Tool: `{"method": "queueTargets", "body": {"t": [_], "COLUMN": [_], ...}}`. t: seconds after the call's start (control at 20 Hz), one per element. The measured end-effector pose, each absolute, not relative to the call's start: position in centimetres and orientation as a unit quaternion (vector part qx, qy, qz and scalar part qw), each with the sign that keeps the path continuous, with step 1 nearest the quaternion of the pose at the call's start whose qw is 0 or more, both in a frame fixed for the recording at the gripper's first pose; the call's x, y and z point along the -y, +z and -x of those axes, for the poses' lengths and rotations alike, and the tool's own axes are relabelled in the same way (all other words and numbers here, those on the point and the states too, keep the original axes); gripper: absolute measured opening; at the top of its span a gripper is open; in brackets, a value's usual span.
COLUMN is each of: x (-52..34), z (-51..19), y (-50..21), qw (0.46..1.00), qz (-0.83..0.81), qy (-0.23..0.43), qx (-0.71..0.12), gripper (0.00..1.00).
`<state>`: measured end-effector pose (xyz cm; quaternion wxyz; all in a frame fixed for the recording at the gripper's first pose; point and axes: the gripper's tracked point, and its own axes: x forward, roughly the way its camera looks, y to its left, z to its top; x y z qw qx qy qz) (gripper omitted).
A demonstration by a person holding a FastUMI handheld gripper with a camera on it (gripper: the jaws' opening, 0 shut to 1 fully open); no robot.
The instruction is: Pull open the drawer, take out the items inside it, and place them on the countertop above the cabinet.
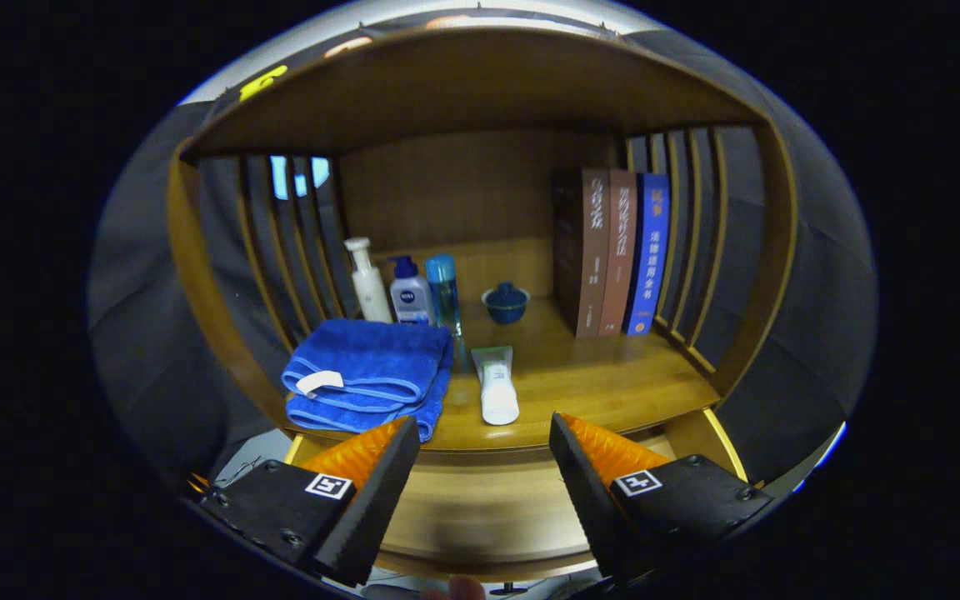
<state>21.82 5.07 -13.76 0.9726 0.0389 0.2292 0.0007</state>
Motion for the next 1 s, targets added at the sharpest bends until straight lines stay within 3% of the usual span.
{"method": "queueTargets", "body": {"t": [0.25,0.45,0.7,1.0], "x": [-4.9,-6.0,-5.9,-4.1], "z": [-16.3,-13.0,-9.6,-7.4], "y": [-12.6,-15.7,-20.5,-26.2], "qw": [0.994,0.998,0.999,0.999], "qz": [-0.024,-0.038,-0.047,-0.024], "qy": [0.001,0.017,0.019,0.003], "qx": [-0.104,-0.041,-0.008,-0.042], "gripper": [0.98,0.98,0.98,0.98]}}
